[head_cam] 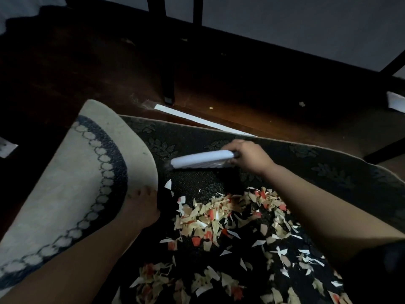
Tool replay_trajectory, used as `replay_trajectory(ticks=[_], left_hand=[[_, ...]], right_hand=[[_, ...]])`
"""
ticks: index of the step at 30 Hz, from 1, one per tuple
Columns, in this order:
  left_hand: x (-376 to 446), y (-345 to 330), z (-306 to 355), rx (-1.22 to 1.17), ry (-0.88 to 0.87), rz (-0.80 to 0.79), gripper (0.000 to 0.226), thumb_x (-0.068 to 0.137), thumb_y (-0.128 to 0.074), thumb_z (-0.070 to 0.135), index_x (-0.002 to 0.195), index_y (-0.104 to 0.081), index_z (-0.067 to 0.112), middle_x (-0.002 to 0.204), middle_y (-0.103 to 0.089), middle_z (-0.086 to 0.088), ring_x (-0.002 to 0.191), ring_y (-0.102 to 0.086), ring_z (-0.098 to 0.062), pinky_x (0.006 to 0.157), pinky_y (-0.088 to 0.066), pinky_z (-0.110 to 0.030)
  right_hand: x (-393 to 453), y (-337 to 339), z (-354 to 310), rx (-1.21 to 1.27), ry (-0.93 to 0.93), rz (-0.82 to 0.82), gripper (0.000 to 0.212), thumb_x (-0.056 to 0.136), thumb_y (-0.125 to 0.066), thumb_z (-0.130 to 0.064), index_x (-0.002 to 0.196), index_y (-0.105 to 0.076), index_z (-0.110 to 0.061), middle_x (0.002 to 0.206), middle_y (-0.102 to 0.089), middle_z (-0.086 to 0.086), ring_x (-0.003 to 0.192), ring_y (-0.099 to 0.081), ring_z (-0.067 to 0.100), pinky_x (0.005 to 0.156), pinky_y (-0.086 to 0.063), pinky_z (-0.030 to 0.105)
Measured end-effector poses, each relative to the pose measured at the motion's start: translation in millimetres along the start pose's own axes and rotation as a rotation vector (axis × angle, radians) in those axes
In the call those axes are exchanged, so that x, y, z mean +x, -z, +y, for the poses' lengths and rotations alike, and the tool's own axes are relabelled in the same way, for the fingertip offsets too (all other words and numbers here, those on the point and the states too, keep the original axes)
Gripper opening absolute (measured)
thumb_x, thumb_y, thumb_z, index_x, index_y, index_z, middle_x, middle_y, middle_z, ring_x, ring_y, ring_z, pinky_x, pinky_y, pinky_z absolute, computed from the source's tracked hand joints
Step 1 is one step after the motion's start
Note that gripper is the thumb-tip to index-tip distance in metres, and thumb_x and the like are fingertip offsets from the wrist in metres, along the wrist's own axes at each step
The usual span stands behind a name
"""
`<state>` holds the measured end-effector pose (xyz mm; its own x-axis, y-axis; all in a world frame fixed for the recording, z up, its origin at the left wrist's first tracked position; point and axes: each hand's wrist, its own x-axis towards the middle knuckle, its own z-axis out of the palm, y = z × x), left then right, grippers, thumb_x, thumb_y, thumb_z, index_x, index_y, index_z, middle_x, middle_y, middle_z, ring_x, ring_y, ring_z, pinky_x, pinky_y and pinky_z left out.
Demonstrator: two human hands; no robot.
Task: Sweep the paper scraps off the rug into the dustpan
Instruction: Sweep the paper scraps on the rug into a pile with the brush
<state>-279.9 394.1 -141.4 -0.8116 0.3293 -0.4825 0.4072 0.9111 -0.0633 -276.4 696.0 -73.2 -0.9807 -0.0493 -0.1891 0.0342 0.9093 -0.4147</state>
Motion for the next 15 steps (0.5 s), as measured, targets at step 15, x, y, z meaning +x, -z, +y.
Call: replay_trajectory(ticks=[15], left_hand=[[4.8,-5.1,-0.1,0.059,0.016,-0.092,0.052,0.09,-0.044,0.038,0.134,-0.039,0.011,0.139,-0.039,-0.013,0.124,-0.047,-0.034,0.098,-0.044,-0.041]], right_hand=[[-23.0,37.9,22.2,-0.107,-0.072,0.121,0.038,0.082,-0.069,-0.012,0.118,-0.065,-0.022,0.111,-0.063,0.002,0.102,-0.058,0.024,0.077,-0.043,0.031]])
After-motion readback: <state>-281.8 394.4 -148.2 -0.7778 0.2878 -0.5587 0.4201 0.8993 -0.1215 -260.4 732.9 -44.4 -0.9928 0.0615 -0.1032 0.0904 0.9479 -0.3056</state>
